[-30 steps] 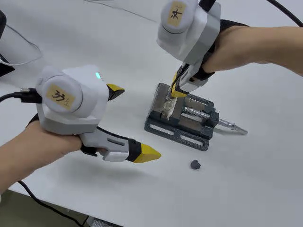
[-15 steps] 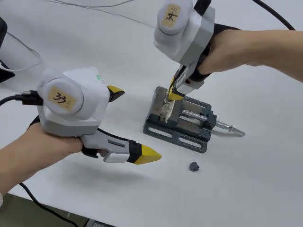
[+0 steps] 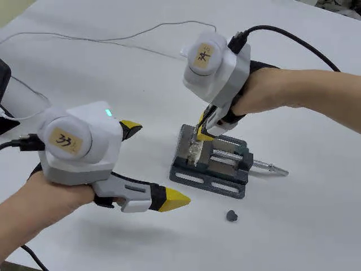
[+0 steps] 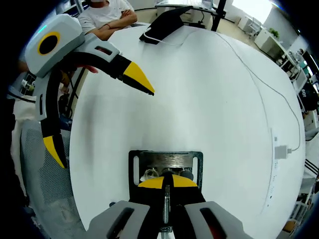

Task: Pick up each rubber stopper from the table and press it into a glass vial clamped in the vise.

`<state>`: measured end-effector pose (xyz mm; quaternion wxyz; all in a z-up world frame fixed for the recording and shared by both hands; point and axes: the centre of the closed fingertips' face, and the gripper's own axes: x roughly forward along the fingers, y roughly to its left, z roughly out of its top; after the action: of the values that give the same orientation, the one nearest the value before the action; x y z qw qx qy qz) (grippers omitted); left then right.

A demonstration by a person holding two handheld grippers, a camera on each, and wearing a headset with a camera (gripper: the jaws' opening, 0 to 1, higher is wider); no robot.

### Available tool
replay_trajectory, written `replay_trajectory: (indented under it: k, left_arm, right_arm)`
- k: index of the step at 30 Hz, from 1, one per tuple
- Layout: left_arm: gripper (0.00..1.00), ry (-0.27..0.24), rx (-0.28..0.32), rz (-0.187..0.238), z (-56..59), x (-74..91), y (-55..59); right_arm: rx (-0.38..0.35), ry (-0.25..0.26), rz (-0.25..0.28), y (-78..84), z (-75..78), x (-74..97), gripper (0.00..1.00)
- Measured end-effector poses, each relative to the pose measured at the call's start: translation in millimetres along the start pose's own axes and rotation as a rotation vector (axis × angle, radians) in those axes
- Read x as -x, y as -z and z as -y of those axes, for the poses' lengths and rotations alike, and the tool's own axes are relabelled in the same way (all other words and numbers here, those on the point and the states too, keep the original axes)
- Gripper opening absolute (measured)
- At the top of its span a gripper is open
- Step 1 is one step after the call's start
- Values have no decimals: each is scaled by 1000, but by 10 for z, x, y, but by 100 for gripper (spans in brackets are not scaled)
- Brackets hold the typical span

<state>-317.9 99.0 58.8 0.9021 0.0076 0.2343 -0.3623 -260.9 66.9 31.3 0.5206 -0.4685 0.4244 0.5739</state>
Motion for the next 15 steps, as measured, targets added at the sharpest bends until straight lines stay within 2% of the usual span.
replay_trajectory:
  k: [3,8,15]
  left_arm:
    - [99,-3,1,3,-2,15,-25]
    - [99,-6,-7,0,-15,29,-43]
    - [99,-5,-14,1,11,24,-54]
  right_arm:
    - [10,4,4,-3,-10,6,0]
    - [-20,-3,21,-7,19,7,0]
    - [-1,19,56,-13,30,14,0]
